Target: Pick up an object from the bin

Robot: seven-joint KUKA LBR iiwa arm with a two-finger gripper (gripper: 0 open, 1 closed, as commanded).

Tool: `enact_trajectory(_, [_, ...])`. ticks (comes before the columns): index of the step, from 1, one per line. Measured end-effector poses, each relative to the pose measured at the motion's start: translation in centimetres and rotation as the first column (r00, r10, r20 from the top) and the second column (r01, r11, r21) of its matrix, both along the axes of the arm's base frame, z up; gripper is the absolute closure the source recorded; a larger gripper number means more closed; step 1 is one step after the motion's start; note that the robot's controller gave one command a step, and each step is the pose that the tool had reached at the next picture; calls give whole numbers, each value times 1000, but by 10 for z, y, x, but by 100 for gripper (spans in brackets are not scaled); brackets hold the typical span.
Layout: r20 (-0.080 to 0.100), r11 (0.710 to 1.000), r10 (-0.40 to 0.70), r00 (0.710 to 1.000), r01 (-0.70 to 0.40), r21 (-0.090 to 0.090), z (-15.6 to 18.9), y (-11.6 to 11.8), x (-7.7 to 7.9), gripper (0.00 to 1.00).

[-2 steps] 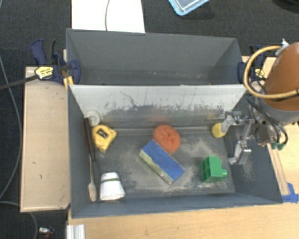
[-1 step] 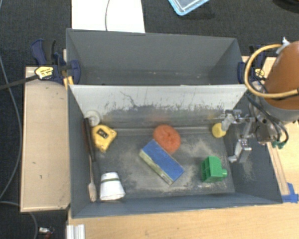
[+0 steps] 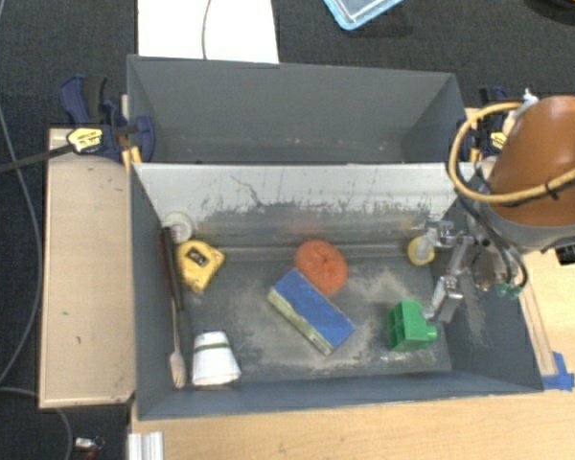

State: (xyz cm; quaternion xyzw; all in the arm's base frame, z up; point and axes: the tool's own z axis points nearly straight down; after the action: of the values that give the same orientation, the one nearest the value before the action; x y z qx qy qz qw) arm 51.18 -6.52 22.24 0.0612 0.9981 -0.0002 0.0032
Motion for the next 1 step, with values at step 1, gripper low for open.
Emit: enact_trajectory(1, [-1, 997, -74, 997, 74, 1, -14, -12, -8, 0])
